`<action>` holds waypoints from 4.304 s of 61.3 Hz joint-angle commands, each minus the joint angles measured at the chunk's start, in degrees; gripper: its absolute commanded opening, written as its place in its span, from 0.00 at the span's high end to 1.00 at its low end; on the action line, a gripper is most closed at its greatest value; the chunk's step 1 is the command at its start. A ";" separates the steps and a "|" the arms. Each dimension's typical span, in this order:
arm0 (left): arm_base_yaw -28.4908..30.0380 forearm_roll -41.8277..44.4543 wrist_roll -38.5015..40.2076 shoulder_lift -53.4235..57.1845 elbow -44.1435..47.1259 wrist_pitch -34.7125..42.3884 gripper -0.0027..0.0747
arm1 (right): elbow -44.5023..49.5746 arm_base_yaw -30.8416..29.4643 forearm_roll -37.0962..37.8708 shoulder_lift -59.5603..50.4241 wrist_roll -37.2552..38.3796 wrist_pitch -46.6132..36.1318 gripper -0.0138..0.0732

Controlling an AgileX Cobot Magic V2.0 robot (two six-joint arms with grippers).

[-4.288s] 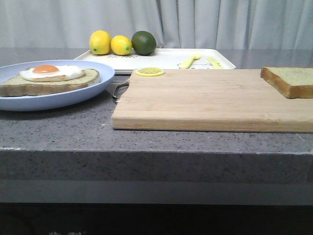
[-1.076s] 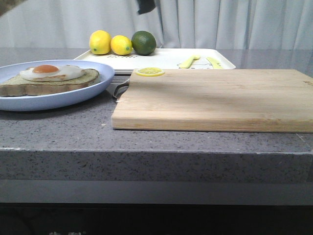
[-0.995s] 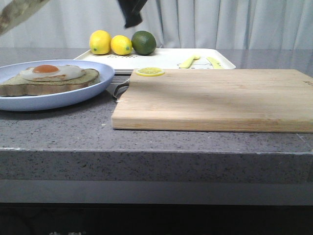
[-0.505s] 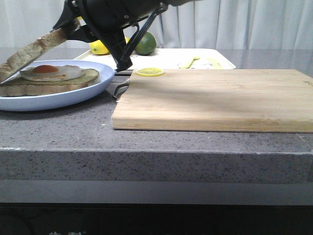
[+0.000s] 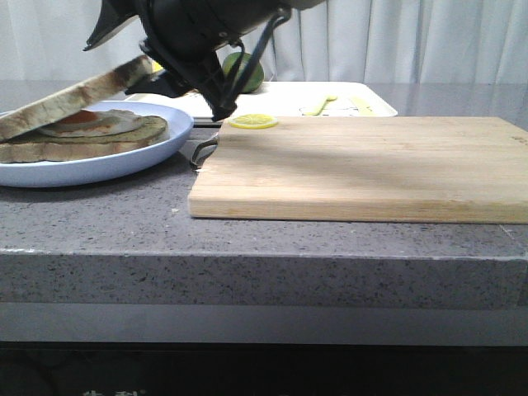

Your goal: Place bread and move sandwich to tray

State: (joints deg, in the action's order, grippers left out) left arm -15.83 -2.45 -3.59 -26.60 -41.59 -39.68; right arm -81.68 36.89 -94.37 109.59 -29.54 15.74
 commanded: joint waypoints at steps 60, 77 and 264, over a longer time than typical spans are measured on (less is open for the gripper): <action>-0.51 -0.55 -0.04 -0.86 -1.87 4.36 0.32 | 5.59 -11.57 81.34 -43.98 12.96 32.05 0.33; -0.51 -0.55 -0.04 -0.86 -2.17 4.13 0.32 | 19.28 -11.57 81.46 -57.66 12.90 23.11 0.33; 16.53 -45.90 -8.21 -80.40 -63.58 -13.52 0.99 | 27.78 -11.57 80.97 -67.63 12.90 18.35 0.33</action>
State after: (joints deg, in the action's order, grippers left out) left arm 1.33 -41.71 -15.93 -107.50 -100.78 -57.68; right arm -52.40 25.41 -12.96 42.23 -16.60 38.06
